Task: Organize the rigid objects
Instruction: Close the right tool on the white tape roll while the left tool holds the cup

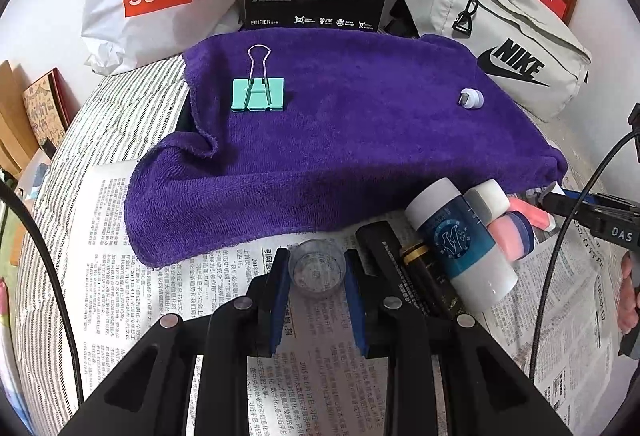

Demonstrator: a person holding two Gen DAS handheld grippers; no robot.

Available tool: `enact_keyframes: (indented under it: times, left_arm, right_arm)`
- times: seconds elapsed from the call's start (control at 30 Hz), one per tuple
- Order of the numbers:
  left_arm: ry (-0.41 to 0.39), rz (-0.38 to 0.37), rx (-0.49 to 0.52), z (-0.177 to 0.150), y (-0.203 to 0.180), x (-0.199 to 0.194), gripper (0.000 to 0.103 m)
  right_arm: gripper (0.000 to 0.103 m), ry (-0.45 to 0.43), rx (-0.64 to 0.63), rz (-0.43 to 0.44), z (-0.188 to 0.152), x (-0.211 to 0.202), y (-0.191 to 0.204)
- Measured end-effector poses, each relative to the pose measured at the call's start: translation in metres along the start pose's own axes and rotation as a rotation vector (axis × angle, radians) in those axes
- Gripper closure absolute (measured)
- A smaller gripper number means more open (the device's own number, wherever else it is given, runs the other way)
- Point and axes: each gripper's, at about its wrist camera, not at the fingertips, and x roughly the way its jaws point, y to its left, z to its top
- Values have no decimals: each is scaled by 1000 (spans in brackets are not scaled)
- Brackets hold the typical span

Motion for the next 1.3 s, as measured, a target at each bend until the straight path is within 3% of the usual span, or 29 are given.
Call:
enact_keyframes:
  times: [0.2, 0.37, 0.47, 0.73, 0.97, 1.3]
  left_arm:
    - [4, 7, 4, 0, -2, 0, 77]
    - [1, 30, 28, -1, -8, 1, 77]
    - [5, 39, 33, -1, -11, 1, 77]
    - [7, 40, 32, -1, -12, 1, 77]
    - [2, 35, 27, -2, -10, 1, 77]
    - [0, 14, 16, -3, -6, -2, 77]
  right_arm:
    - [67, -26, -39, -20, -11, -4, 6]
    - [59, -50, 25, 38, -13, -1, -9]
    - [61, -46, 38, 69, -11, -1, -14]
    - [69, -15, -12, 16, -10, -1, -16]
    - [74, -25, -130, -96, -13, 3, 1]
    - [74, 26, -54, -47, -13, -5, -6]
